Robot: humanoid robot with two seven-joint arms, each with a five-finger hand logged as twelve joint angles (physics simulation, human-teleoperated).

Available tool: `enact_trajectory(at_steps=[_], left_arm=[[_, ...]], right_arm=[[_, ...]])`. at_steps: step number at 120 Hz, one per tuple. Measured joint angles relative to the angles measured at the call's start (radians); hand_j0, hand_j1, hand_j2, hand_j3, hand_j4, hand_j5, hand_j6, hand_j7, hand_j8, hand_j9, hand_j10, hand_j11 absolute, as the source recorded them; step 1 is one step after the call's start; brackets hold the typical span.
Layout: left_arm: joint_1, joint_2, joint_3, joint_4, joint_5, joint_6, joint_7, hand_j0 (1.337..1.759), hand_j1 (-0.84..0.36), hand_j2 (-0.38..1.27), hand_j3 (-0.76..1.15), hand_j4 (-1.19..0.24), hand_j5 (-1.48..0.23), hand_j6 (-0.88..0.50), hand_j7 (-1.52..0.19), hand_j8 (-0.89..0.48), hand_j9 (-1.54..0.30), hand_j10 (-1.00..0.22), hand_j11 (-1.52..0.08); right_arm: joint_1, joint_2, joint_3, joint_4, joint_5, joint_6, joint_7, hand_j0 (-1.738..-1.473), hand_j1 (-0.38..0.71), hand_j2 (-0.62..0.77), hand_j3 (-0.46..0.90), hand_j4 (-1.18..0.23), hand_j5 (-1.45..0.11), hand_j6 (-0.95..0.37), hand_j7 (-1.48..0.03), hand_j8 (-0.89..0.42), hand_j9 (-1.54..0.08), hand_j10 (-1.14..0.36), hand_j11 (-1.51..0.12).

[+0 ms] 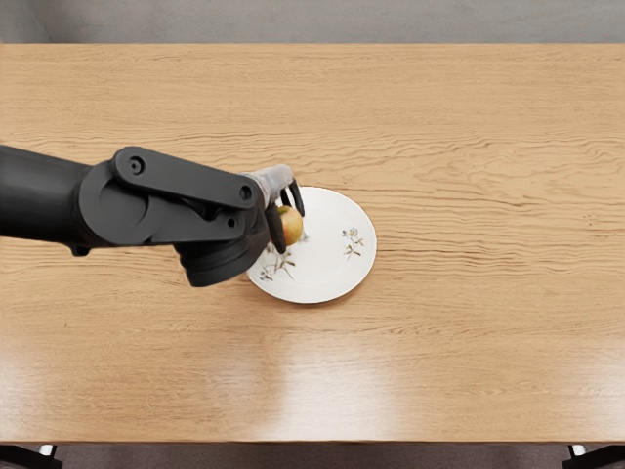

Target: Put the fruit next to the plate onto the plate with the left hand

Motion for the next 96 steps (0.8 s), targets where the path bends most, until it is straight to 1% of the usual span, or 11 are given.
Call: enact_trajectory(at_steps=[13,23,35,50,54,62,70,78,83,92,96], left_arm=[[0.001,-0.001,-0.003,0.011,-0.011,0.002,0.000,1.655,-0.11,0.12,0.00,-0.48,-0.70,-0.35,-0.69,-0.37,-0.68,-0.47,-0.68],[0.002,-0.002,-0.004,0.019,-0.015,0.003,0.000,1.656,-0.06,0.10,0.00,-0.40,-0.58,-0.32,-0.57,-0.33,-0.57,-0.40,-0.56],[0.003,-0.002,-0.010,0.027,-0.017,0.003,0.000,1.657,-0.02,0.08,0.00,-0.35,-0.48,-0.30,-0.48,-0.30,-0.47,-0.34,-0.47],[0.000,0.024,-0.034,0.030,-0.015,0.002,0.000,1.657,0.01,0.07,0.00,-0.30,-0.41,-0.28,-0.41,-0.28,-0.41,-0.30,-0.41],[0.000,0.044,-0.048,0.029,-0.014,0.000,0.000,1.657,0.02,0.07,0.00,-0.30,-0.40,-0.27,-0.40,-0.28,-0.40,-0.30,-0.40],[0.005,0.116,-0.085,0.024,-0.012,-0.007,0.000,1.658,0.02,0.06,0.00,-0.28,-0.38,-0.27,-0.38,-0.27,-0.38,-0.28,-0.38],[0.017,0.230,-0.135,0.006,-0.010,-0.024,0.000,1.658,0.03,0.06,0.00,-0.28,-0.37,-0.26,-0.37,-0.27,-0.36,-0.28,-0.36],[0.086,0.371,-0.215,-0.014,-0.007,-0.089,0.000,1.658,0.03,0.06,0.00,-0.27,-0.36,-0.26,-0.36,-0.26,-0.36,-0.27,-0.36],[0.156,0.461,-0.286,-0.025,-0.006,-0.164,0.000,1.658,0.04,0.06,0.00,-0.27,-0.35,-0.26,-0.35,-0.26,-0.35,-0.27,-0.35],[0.256,0.559,-0.420,-0.037,-0.004,-0.327,0.000,1.658,0.04,0.05,0.00,-0.26,-0.35,-0.26,-0.34,-0.26,-0.34,-0.26,-0.34],[0.313,0.605,-0.482,-0.040,-0.004,-0.408,0.000,1.658,0.04,0.05,0.00,-0.26,-0.34,-0.26,-0.34,-0.26,-0.34,-0.26,-0.34]], right_arm=[[0.000,0.000,0.000,0.000,0.000,0.000,0.000,-1.658,-0.31,-0.01,0.00,-0.03,-0.05,-0.03,-0.05,-0.03,-0.05,-0.03,-0.05],[0.000,0.000,0.000,0.000,0.000,0.000,0.001,-1.658,-0.31,-0.01,0.00,-0.03,-0.05,-0.03,-0.05,-0.03,-0.05,-0.03,-0.05],[0.000,0.000,0.000,0.000,0.000,0.000,0.001,-1.658,-0.31,-0.01,0.00,-0.03,-0.05,-0.03,-0.05,-0.03,-0.05,-0.03,-0.05],[0.001,0.000,0.000,0.000,0.000,0.000,0.001,-1.658,-0.31,-0.01,0.00,-0.03,-0.05,-0.03,-0.05,-0.03,-0.05,-0.03,-0.05],[0.000,0.000,0.000,0.000,0.000,0.000,0.001,-1.658,-0.31,-0.01,0.00,-0.03,-0.05,-0.03,-0.05,-0.03,-0.05,-0.03,-0.05],[0.001,0.000,0.000,0.000,0.000,0.001,0.001,-1.658,-0.31,-0.01,0.00,-0.03,-0.05,-0.03,-0.05,-0.03,-0.05,-0.03,-0.05],[0.003,0.000,0.000,0.000,0.000,0.001,0.000,-1.658,-0.31,-0.01,0.00,-0.03,-0.05,-0.03,-0.05,-0.03,-0.05,-0.03,-0.05],[0.005,0.000,0.000,0.000,0.000,0.001,0.000,-1.658,-0.31,-0.01,0.00,-0.03,-0.05,-0.03,-0.05,-0.03,-0.05,-0.03,-0.05],[0.006,0.000,0.000,0.000,0.000,0.001,0.000,-1.658,-0.31,-0.01,0.00,-0.03,-0.05,-0.03,-0.05,-0.03,-0.05,-0.03,-0.05],[0.007,0.000,0.000,0.000,0.000,0.001,0.000,-1.658,-0.31,-0.01,0.00,-0.03,-0.05,-0.03,-0.05,-0.03,-0.05,-0.03,-0.05],[0.007,0.000,0.000,0.000,0.000,0.001,0.000,-1.658,-0.31,-0.01,0.00,-0.03,-0.05,-0.03,-0.05,-0.03,-0.05,-0.03,-0.05]])
